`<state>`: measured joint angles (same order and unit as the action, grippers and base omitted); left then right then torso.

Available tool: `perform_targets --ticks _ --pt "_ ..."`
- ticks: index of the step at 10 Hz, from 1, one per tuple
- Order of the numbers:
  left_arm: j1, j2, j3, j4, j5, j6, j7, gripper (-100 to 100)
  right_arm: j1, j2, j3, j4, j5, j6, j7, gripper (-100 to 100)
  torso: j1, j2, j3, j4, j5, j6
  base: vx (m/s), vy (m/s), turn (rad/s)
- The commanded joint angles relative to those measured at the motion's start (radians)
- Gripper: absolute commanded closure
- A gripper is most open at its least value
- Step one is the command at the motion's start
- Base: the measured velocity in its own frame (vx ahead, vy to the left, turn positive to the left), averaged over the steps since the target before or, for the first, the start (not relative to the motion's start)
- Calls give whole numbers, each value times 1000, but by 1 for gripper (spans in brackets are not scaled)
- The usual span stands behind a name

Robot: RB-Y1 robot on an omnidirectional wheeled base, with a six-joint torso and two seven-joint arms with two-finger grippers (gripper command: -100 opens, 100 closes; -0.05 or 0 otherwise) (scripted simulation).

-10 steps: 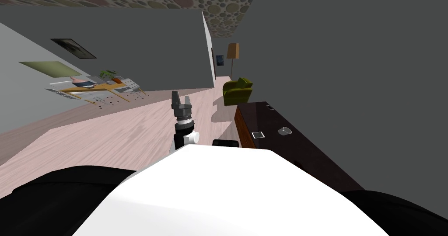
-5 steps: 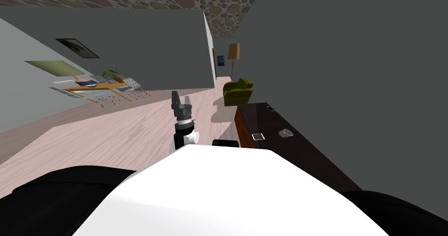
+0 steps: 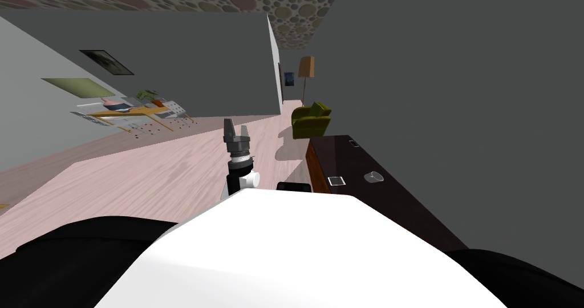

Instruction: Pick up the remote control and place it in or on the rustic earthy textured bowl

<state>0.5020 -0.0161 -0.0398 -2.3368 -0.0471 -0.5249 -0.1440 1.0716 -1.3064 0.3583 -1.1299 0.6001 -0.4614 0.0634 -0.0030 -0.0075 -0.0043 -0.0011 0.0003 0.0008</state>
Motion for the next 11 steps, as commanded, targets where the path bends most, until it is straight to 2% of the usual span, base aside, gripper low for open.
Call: perform_targets --ticks 1,5,6,7,11 --pt "0 0 0 0 0 0 0 0 10 -35 -22 -31 -21 -19 -27 100 0 0 0 0 0 0 38 -55 34" --pt "0 0 0 0 0 0 0 0 24 -102 -56 -74 -41 -68 -76 100 -1 -2 -1 0 1 -1 57 -66 33" --pt "0 0 0 0 0 0 0 0 10 -90 -46 -64 -36 -60 -73 100 2 -1 -1 0 1 -1 26 -13 14" --pt "0 0 0 0 0 0 0 0 10 -91 -47 -66 -36 -62 -75 -100 4 1 1 0 1 0 7 -4 4" --pt "0 0 0 0 0 0 0 0 10 -92 -47 -65 -36 -62 -75 -100 6 5 3 1 2 1 0 0 0"
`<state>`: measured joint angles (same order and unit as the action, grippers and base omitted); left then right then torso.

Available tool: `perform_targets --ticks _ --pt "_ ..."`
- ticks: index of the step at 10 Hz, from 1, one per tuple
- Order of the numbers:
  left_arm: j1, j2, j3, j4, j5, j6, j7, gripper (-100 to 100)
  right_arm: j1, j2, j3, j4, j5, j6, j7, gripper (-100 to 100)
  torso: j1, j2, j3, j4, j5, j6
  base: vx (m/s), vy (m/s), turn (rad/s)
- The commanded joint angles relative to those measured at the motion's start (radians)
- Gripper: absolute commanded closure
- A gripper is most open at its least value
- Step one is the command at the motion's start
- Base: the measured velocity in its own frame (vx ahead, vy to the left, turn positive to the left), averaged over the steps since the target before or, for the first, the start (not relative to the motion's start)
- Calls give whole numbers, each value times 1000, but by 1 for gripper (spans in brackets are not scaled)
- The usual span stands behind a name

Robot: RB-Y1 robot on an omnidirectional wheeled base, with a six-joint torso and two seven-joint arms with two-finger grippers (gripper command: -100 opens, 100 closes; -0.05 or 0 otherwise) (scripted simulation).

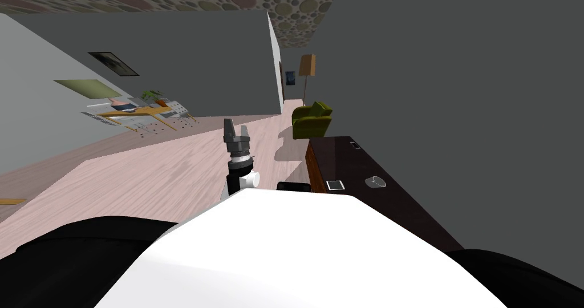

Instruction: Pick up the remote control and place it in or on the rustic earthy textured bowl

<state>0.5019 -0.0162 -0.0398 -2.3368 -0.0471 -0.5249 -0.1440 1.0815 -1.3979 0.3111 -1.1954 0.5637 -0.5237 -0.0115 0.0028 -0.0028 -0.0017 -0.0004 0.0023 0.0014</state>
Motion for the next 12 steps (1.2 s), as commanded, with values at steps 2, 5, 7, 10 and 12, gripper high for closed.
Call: perform_targets --ticks 2,5,7,10,12 --pt "0 0 0 0 0 0 0 0 18 -40 -24 -9 -14 -18 -9 -100 0 0 0 0 0 0 -8 8 -48" --pt "0 0 0 0 0 0 0 0 45 -99 -59 -22 -34 -45 -23 -100 2 2 1 0 1 0 -31 27 -71" --pt "0 0 0 0 0 0 0 0 71 -159 -95 -36 -55 -72 -36 -100 2 1 1 0 0 0 -27 24 -92" --pt "0 0 0 0 0 0 0 0 98 -174 -116 -51 -68 -71 -35 0 1 1 1 0 0 0 -15 12 -30" --pt "0 0 0 0 0 0 0 0 98 -174 -115 -51 -68 -71 -35 0 0 0 0 0 0 0 0 0 0"
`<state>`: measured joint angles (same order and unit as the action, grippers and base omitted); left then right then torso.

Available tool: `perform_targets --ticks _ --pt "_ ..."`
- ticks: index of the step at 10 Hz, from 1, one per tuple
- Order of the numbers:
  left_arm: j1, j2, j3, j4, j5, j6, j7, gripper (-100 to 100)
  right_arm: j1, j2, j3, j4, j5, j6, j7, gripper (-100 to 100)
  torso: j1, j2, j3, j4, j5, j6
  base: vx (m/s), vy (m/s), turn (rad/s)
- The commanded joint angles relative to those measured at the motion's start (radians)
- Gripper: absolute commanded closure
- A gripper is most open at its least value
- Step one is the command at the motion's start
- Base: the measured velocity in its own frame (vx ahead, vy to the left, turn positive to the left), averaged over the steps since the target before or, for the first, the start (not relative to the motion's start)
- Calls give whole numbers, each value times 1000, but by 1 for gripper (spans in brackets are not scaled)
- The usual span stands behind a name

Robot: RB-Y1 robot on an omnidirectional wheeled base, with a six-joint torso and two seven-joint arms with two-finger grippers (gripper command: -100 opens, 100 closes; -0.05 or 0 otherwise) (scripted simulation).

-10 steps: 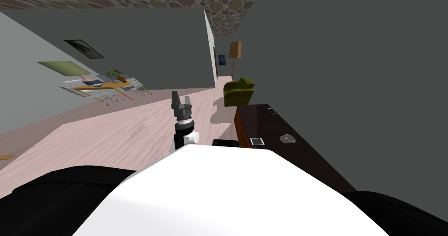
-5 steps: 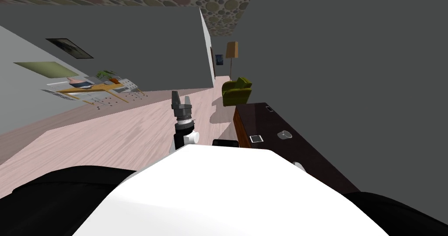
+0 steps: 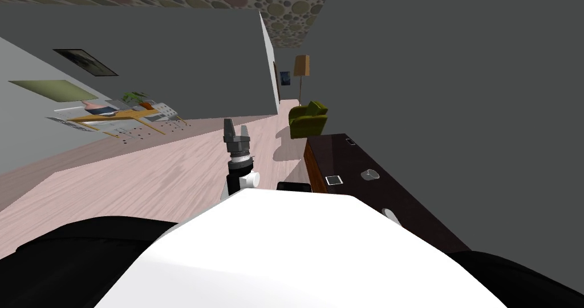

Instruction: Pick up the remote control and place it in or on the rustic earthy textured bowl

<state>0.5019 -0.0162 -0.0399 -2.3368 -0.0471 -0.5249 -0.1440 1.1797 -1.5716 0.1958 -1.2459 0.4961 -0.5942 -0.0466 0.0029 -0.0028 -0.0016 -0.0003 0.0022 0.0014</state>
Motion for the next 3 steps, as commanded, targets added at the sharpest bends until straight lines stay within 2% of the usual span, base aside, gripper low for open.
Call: perform_targets --ticks 1,3 --pt "0 0 0 0 0 0 0 0 0 0 0 0 0 0 0 0 0 0 0 0 0 0 0 0 0" --pt "0 0 0 0 0 0 0 0 0 0 0 0 0 0 0 0 0 0 0 0 0 0 0 0 0"
